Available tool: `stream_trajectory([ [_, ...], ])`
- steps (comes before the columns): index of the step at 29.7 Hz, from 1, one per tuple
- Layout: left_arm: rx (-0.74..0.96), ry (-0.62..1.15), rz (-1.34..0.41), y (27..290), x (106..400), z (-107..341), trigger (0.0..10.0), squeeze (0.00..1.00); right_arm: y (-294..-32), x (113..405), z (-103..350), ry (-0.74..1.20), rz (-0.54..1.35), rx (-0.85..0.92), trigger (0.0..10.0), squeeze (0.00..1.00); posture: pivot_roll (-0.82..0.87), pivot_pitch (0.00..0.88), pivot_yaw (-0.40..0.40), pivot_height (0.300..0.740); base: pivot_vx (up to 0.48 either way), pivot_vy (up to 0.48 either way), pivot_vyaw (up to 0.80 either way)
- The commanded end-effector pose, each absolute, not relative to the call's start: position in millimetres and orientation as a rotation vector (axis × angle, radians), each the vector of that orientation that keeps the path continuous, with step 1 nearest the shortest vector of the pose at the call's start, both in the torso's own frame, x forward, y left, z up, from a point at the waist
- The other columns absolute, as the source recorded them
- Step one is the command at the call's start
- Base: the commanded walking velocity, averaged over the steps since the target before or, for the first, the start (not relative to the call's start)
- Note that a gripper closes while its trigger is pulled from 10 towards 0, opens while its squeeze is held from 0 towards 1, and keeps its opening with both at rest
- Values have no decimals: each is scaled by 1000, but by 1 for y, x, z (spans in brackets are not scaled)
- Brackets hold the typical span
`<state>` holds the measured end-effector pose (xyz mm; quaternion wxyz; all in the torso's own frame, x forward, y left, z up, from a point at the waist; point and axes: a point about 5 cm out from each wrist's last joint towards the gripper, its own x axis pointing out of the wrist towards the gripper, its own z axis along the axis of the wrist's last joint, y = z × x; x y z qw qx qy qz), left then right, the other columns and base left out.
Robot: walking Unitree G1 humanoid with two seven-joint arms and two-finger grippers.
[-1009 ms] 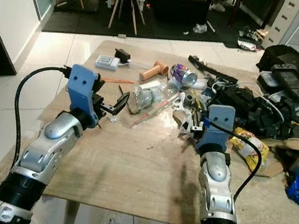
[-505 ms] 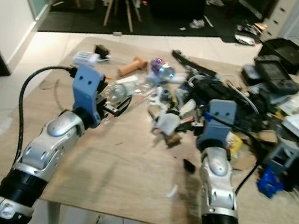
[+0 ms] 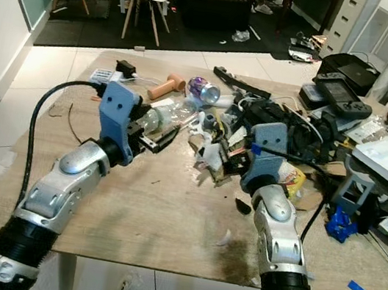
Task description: Picking trash to rubbish bin
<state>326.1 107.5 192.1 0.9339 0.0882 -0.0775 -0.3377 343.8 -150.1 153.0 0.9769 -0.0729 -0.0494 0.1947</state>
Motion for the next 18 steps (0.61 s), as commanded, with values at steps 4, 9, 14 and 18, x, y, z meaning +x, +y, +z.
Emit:
stream_trajectory([
  [4,211,-171,-743,105,323,194,10000,0,-161,354,148,-77,396,-165,10000,1000,-71,107,19,740,0,0,0],
  [9,192,-183,-776,103,318,196,10000,0,-170,361,151,-80,374,-188,10000,1000,-60,128,15,740,0,0,0],
  [14,150,-174,-841,103,308,192,10000,0,-177,365,151,-85,402,-176,10000,0,-52,166,9,740,0,0,0],
  [18,140,-163,-889,101,301,189,10000,0,-176,365,141,-62,441,-173,10000,0,-49,178,8,740,0,0,0],
])
